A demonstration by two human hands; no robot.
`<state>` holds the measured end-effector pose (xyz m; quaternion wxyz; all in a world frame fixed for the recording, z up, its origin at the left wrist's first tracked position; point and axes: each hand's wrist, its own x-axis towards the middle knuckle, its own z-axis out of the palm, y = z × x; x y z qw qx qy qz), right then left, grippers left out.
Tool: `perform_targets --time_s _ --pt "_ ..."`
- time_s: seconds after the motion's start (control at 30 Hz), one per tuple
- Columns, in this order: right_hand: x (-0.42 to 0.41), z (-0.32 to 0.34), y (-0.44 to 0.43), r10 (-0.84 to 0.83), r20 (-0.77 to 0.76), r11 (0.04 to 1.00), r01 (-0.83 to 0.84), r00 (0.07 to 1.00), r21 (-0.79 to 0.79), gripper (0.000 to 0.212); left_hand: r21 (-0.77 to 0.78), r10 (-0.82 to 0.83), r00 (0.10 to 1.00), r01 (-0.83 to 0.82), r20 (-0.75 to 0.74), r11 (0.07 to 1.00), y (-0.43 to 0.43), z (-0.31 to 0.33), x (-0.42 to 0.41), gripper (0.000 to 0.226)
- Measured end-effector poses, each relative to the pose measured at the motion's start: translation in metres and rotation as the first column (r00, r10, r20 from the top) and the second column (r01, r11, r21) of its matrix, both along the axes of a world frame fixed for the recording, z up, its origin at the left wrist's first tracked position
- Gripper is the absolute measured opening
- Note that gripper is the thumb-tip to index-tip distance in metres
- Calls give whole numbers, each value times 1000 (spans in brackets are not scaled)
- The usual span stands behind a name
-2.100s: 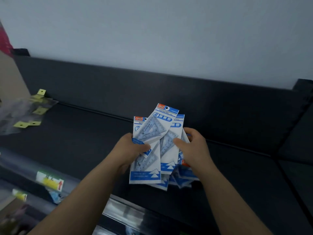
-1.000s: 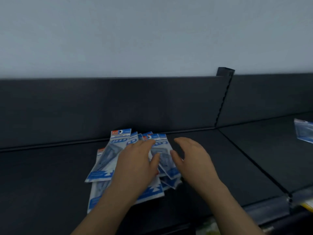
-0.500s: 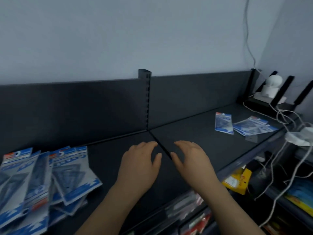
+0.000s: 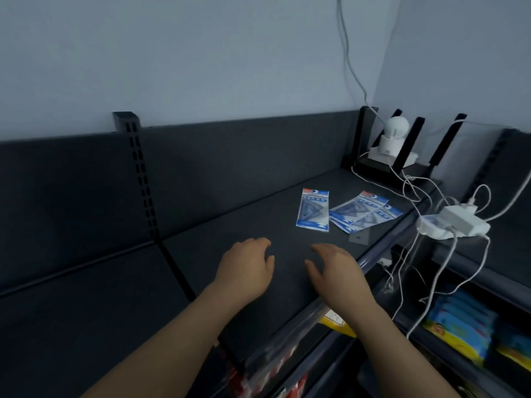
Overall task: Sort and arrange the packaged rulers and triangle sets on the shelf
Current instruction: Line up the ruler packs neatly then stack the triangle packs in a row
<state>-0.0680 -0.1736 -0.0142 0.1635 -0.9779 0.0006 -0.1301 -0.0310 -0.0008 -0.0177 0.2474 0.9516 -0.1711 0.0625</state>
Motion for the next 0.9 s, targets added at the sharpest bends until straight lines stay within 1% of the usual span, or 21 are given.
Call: perform_targets --time_s 0.1,0.23,0.37,0.5,0.6,0.7,0.77,0.83,0.9 --pt "23 -7 -23 -76 -14 997 76 997 3 38 -16 -27 998 26 -54 1000 -19 -7 33 31" --pt "58 -14 -53 -174 -31 985 174 984 -2 47 -61 -53 993 46 -102 997 -46 -15 76 42" --pt "92 -21 -83 -271 -82 958 261 959 -118 58 -98 -61 991 49 -117 994 -73 -27 112 55" --pt "117 -26 -106 -301 -142 940 268 943 -212 57 -27 -43 998 42 -49 999 -92 -35 140 58" --pt "128 -26 -114 -220 -144 950 179 965 -255 49 0 -43 999 43 -2 999 -102 -37 157 58" --pt "132 -28 -116 -70 -95 961 42 993 -272 44 -13 6 1000 -6 17 1000 -111 -36 170 58" --pt "132 -29 -115 57 -56 973 -68 997 -219 43 -8 37 999 -37 17 999 -114 -37 175 60" --pt "130 -29 -113 170 -60 977 -176 984 -119 44 14 44 999 -44 25 999 -115 -39 178 65" --pt "128 -30 -112 236 -63 971 -237 970 -17 42 15 32 999 -32 31 999 -114 -42 178 68"
